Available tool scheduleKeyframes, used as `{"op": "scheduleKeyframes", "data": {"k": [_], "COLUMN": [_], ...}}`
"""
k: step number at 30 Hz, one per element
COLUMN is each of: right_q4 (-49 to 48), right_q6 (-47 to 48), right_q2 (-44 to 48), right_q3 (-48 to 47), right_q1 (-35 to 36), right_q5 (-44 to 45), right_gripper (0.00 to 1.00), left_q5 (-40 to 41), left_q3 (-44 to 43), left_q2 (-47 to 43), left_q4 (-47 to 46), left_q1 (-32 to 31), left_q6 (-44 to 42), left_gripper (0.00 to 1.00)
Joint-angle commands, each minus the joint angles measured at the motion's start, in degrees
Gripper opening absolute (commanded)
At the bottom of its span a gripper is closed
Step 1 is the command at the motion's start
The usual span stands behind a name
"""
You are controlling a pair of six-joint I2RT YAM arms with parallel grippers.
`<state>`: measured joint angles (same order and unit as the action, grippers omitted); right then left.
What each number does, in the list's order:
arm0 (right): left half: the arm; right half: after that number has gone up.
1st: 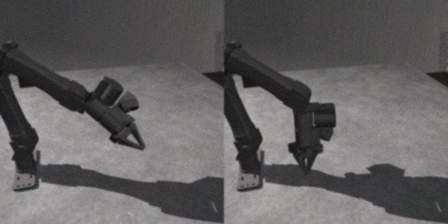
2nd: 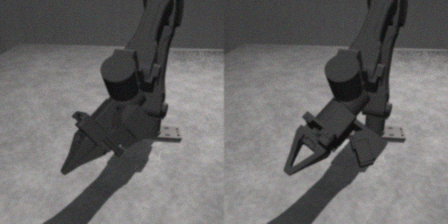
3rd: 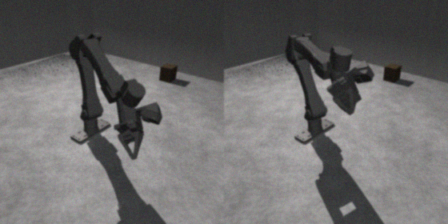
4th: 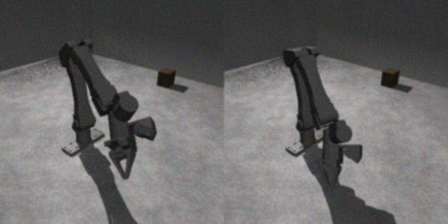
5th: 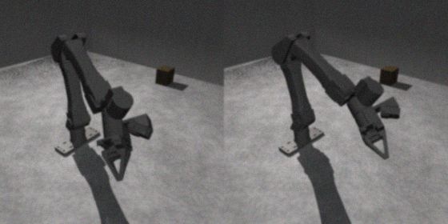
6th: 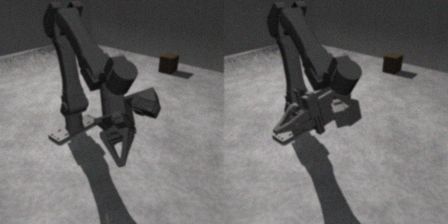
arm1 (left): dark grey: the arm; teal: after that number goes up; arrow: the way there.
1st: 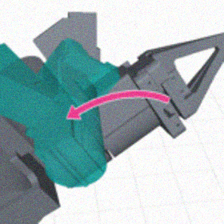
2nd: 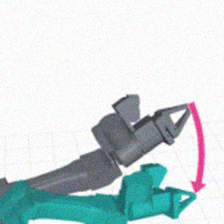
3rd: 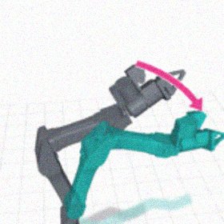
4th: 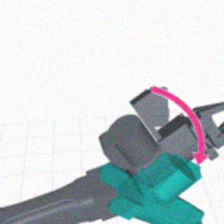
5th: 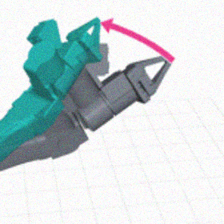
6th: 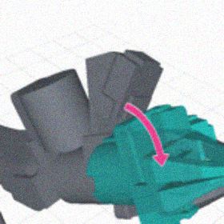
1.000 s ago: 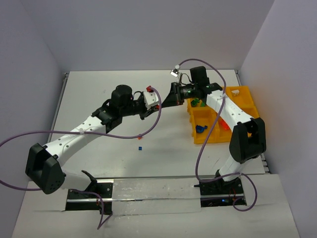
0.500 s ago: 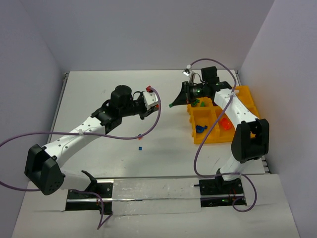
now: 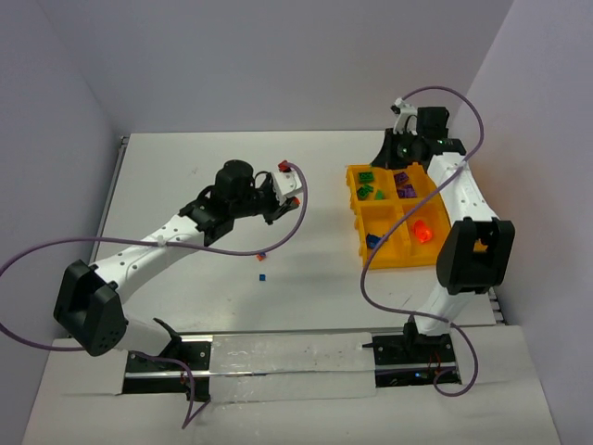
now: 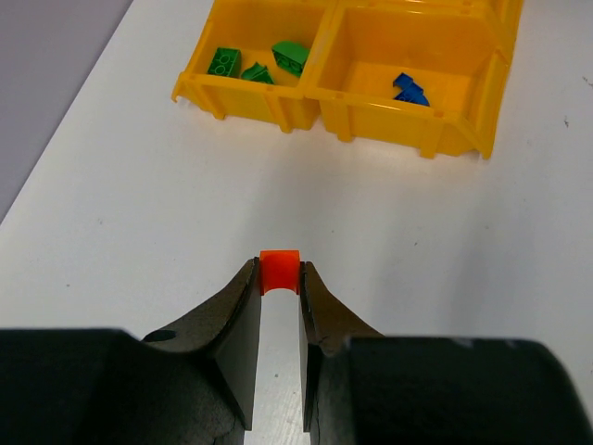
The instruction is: Sort the legos into containers by color
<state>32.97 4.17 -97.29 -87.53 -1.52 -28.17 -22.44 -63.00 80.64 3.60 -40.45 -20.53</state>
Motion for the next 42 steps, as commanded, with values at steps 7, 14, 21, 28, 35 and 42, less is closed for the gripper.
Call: {"op": "scheduleKeyframes", "data": {"k": [7,14,21,28,35,42], "right_q4": [-0.8,1.3,5.3,6.8,6.4,3.8], "right_q6": [5.3,4.3,2.0,-0.8,-1.7,-4.1], "right_q2": [-9.8,-10.8,-5.6,-0.7,0.5,1.2], "right_q3": [-4.1,-6.4,-8.8,-3.7,-3.8,-3.9], "right_q1": [1.3,4.1,3.8,7.6,14.2,16.8], "right_q5": [8.9,8.1,-8.4,-41.6,-42.9,-45.9], "right_gripper": [0.17,0.69,0.71,0.7,0.7,0.64], "left_q5": [2.0,2.1,-2.6,-6.3,-4.3,-3.9], "left_q3": [-3.2,-2.4,1.7,8.2,8.9,8.5], "left_q2": [0.5,0.5,-2.9,-8.5,-8.7,-8.7], "left_q4": [-2.2,-1.7,-7.2,-18.6,-19.7,-19.3], "left_q1": [-0.2,-0.2,1.0,1.2,1.1,0.4], "left_q6": [1.4,-0.7,-0.7,0.2,-1.6,-2.2], "left_gripper": [0.0,0.0,0.0,0.0,0.01,0.01]}}
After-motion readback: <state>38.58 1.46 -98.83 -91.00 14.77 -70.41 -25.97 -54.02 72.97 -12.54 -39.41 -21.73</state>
